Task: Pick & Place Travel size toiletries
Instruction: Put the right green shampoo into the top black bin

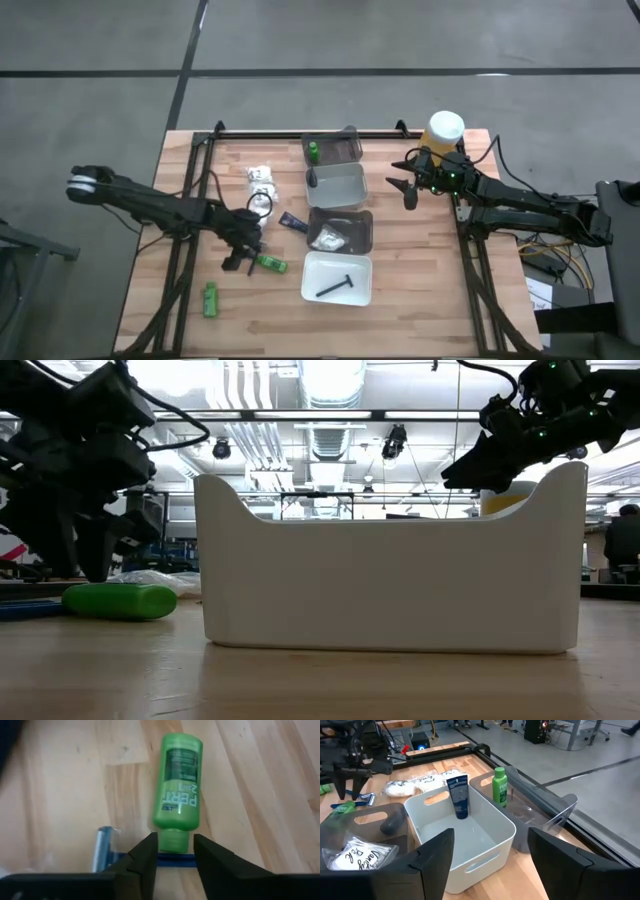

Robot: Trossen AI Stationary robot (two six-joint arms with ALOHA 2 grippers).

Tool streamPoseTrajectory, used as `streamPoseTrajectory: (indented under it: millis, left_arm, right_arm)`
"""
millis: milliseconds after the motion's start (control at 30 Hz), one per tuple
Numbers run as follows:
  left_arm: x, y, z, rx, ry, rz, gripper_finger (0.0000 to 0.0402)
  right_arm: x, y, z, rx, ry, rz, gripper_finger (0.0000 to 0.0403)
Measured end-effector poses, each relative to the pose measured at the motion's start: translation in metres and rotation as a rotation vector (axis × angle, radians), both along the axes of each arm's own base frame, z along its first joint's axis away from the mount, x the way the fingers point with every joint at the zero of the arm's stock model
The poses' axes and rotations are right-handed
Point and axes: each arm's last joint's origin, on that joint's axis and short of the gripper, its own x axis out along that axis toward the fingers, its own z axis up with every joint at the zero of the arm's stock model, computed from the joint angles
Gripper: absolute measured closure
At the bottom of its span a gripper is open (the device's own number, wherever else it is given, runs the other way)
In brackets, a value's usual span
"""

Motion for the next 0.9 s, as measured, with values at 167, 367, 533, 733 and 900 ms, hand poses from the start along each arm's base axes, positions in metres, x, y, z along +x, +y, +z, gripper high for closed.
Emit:
streamPoseTrajectory:
  millis: [167,367,533,733,900]
  left_arm:
    - [0.001,0.000,-0.002,-0.011,0.020,0.003,0.0216]
    - [0.002,0.000,-0.005,0.019,0.027,-0.005,0.0175]
    - [0.004,0.000,-0.009,0.028,0.040,-0.004,0.0172]
    - [0.010,-0.004,-0.014,0.058,0.038,-0.005,0.0172]
    - [0.014,-0.008,-0.018,0.092,0.060,-0.011,0.0173]
  right_arm:
    - [0.000,0.000,0.000,0.000,0.000,-0.001,0.0142]
    - [0.000,0.000,0.000,-0.001,-0.001,-0.001,0.0143]
    - [0.000,0.000,0.000,-0.003,0.000,-0.001,0.0160]
    - [0.000,0.000,0.000,-0.005,0.001,-0.006,0.0178]
    - [0.000,0.000,0.000,-0.007,0.001,-0.006,0.0187]
